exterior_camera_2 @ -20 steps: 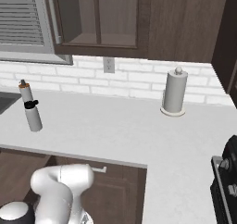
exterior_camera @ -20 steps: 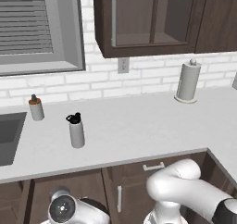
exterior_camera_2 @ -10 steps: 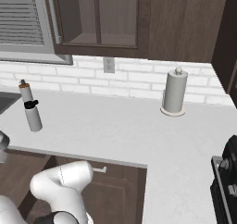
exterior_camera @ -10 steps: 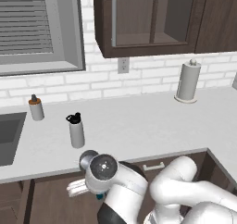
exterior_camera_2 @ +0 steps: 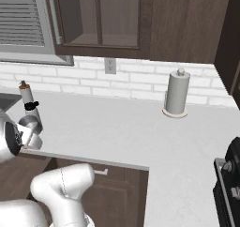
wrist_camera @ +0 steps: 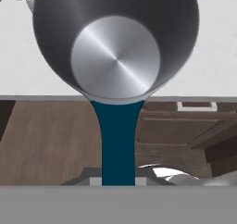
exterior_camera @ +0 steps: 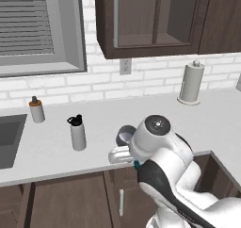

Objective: Pick the measuring cup from the drawer and place it on the counter.

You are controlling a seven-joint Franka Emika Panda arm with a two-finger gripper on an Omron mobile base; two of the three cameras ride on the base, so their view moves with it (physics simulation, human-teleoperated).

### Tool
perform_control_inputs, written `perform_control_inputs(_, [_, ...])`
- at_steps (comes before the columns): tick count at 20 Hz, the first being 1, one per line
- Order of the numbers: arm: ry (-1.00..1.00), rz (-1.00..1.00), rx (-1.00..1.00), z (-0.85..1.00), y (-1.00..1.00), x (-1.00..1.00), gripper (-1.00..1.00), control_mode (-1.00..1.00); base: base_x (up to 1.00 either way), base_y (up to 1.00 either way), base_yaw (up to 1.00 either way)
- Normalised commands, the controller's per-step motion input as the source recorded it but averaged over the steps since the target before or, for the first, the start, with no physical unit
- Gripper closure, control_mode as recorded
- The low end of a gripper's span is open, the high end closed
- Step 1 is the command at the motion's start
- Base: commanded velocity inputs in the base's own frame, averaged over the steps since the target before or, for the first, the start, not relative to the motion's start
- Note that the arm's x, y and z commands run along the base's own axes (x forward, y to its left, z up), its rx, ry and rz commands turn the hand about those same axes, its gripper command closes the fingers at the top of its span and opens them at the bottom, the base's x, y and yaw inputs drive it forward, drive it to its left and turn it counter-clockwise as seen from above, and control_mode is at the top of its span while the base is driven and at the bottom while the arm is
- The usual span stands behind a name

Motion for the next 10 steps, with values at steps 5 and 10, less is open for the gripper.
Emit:
perform_control_inputs(5, [0.19,0.0,0.02,0.38,-1.0,0.88,1.0,-1.0,0.0,0.0,0.0])
perform_control_inputs(10, [0.2,0.0,0.04,0.09,-0.71,0.89,1.0,-1.0,0.0,0.0,0.0])
